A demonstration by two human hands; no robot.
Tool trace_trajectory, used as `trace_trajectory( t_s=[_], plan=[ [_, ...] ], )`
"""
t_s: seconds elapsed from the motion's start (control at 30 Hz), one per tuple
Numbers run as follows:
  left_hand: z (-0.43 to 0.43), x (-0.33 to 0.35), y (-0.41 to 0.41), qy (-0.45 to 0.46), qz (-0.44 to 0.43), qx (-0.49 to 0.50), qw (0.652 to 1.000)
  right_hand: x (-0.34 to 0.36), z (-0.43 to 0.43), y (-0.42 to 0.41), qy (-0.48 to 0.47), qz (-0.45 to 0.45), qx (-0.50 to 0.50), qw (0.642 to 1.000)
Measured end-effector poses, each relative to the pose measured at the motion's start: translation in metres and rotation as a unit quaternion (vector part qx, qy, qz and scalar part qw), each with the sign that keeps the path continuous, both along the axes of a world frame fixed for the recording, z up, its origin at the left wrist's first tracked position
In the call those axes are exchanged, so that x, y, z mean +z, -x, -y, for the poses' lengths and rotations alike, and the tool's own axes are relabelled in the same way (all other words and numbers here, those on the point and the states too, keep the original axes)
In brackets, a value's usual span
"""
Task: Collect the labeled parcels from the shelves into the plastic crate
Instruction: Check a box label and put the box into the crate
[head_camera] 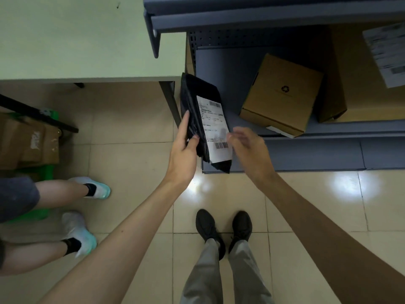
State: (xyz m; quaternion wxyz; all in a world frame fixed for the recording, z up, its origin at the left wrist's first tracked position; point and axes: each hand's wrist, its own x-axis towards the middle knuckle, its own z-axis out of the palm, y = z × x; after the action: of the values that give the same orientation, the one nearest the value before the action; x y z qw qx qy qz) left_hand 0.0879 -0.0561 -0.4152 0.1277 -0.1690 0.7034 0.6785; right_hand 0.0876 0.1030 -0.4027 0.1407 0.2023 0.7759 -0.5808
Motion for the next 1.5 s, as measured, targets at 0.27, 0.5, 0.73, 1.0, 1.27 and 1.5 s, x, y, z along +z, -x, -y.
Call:
trace_trajectory(
  t_s=[0.27,0.5,0.73,1.0,1.27,1.5],
  plan=[
    [0.005,0.003,0.017,0.124,0.041,-0.051,0.990,-0.013,-0.005,0.023,-0.014,0.058,-0.001,0.998],
    [-0.005,-0.014,0.010,0.188,0.078,-0.100,0.974,-0.022,-0.023,0.004,-0.068,0.049,0.011,0.996],
    [-0.005,-0.022,0.002,0.202,0.050,-0.109,0.972,-0.037,-0.022,-0.004,-0.098,0.022,0.033,0.994],
    [-0.006,-0.019,0.005,0.193,0.033,-0.093,0.976,-0.038,-0.019,0.000,-0.097,0.020,0.034,0.994],
    [-0.005,-0.004,0.041,0.158,-0.002,-0.054,0.986,-0.022,-0.007,0.039,-0.109,-0.004,0.042,0.993],
    [-0.006,0.003,0.080,0.172,-0.016,-0.027,0.985,-0.013,-0.003,0.076,-0.137,-0.021,0.058,0.989]
  ],
)
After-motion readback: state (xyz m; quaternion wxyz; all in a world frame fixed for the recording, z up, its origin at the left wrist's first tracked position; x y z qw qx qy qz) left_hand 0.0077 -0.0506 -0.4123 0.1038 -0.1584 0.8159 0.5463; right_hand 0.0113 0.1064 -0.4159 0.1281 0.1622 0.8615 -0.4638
